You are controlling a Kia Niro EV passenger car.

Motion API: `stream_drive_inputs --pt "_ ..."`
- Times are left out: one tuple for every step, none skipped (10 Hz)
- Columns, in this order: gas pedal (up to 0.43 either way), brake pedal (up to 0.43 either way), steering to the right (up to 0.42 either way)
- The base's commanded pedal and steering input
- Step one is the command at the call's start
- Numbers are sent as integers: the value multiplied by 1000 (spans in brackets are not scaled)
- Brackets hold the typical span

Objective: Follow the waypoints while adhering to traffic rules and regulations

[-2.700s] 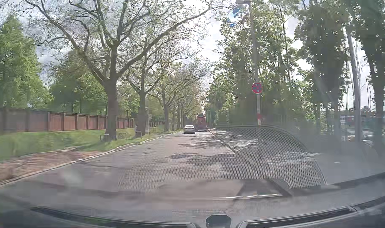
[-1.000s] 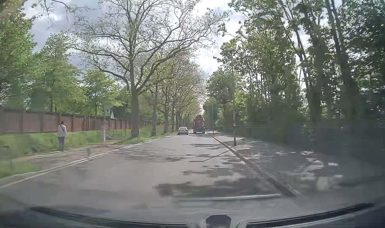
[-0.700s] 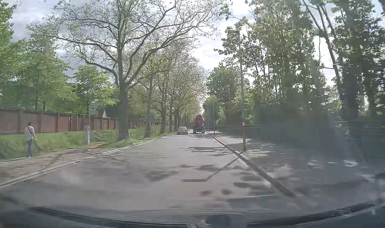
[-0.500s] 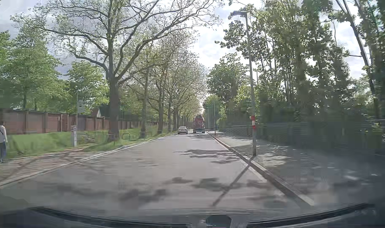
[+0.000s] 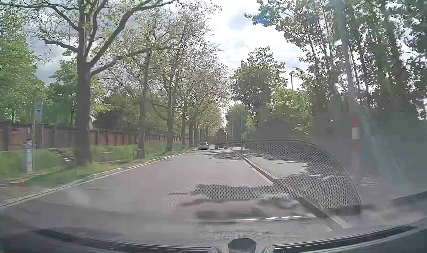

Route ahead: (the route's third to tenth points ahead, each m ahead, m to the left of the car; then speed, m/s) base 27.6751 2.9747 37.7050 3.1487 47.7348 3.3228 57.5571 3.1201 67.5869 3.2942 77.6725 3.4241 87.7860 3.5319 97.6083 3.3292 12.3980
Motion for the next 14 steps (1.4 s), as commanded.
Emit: stream_drive_inputs --pt "87 0 0" --pt "87 0 1" --pt "87 0 1" --pt "87 0 1" --pt "87 0 1" --pt "87 0 1" --pt "87 0 1" --pt "87 0 1" --pt "87 0 1" --pt "87 0 1" --pt "87 0 1" --pt "87 0 1" --pt "87 0 1" --pt "87 0 1"
